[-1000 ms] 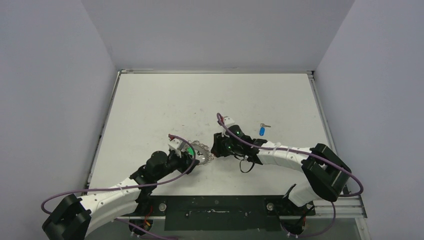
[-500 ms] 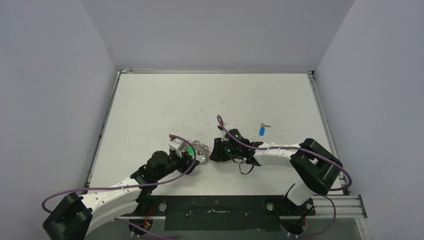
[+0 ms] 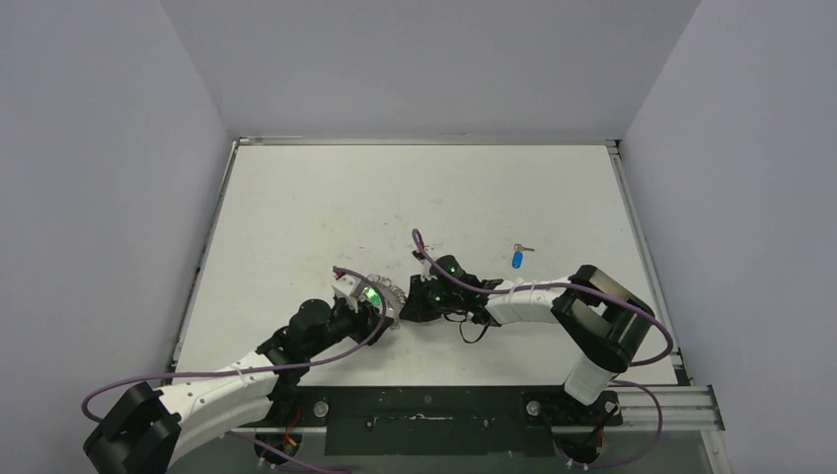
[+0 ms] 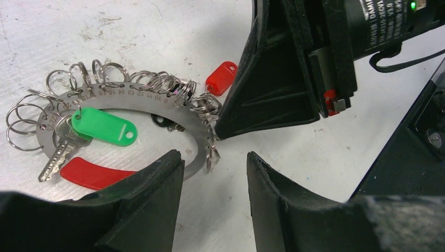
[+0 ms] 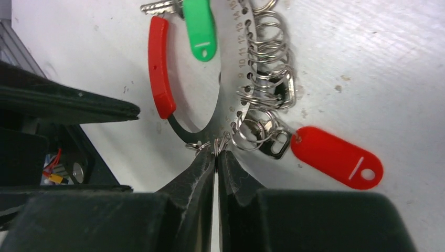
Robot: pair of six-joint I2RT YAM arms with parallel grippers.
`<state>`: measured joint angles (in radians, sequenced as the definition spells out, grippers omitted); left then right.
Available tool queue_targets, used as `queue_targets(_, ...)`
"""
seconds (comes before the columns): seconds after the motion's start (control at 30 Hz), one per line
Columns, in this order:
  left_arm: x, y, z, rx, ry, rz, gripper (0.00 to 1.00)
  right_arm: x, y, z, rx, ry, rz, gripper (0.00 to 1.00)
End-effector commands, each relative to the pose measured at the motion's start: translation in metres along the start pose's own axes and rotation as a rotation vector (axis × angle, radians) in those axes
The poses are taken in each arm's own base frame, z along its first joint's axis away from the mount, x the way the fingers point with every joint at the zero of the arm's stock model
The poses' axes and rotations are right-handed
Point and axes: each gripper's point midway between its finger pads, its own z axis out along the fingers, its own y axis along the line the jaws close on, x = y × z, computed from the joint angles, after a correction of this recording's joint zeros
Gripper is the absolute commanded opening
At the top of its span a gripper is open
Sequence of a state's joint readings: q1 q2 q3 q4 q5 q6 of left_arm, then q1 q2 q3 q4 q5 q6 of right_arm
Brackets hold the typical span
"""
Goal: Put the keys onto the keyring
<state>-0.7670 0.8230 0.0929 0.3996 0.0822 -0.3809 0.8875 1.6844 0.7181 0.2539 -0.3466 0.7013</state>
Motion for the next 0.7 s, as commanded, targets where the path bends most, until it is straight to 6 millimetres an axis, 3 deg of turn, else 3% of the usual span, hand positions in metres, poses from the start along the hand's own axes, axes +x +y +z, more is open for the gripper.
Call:
queue_targets(0.0,-0.009,-0.003,0.0,0.009,-0.044,0.006,0.46,-0.032,0.048,-0.014,-0.122,-0.098,-0.096,0.06)
queue_targets(0.1,-0.008,-0.002,0.0,0.008,-0.041,0.005,0.46,-0.038,0.054,-0.026,-0.116,-0.132,-0.147,0.19)
queue_targets(0.23,-0.007,-0.002,0.0,0.006,-0.04,0.005,0.46,-0.043,0.045,-0.035,-0.063,-0.159,-0.182,0.29)
queue_targets(0.5,-0.008,-0.002,-0.001,0.004,-0.042,-0.001,0.46,-0.037,0.028,-0.035,0.004,-0.116,-0.215,0.27)
queue_targets(0.67,-0.007,-0.001,-0.002,0.0,-0.04,-0.003,0.45,-0.019,0.018,-0.023,0.067,-0.019,-0.319,0.26)
